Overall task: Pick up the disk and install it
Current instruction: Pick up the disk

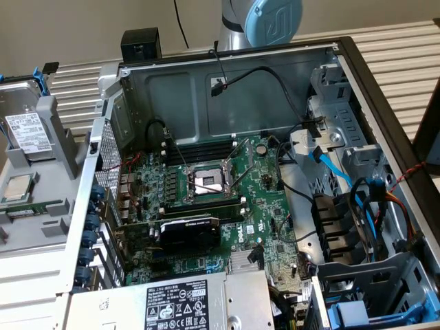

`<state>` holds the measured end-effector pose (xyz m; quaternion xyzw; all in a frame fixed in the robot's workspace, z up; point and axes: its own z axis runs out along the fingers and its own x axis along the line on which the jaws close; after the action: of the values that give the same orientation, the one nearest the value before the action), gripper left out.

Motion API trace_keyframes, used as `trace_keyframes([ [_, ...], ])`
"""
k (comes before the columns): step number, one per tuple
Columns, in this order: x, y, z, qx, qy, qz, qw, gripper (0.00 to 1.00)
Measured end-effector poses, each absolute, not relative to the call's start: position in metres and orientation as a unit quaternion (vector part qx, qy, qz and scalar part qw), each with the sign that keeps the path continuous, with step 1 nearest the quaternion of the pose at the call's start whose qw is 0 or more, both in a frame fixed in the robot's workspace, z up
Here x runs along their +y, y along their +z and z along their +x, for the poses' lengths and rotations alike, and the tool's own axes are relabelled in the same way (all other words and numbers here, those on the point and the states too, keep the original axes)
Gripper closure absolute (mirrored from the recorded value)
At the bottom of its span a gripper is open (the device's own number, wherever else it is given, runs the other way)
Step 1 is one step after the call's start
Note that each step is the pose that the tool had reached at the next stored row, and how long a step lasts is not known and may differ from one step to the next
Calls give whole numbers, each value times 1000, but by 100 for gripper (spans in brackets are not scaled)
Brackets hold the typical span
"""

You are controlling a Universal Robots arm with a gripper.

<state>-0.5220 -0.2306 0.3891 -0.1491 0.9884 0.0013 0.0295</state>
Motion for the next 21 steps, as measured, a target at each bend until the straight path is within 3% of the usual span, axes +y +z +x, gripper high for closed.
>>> trace_keyframes([
  [21, -231, 388, -522, 945, 7, -326, 29, 89],
])
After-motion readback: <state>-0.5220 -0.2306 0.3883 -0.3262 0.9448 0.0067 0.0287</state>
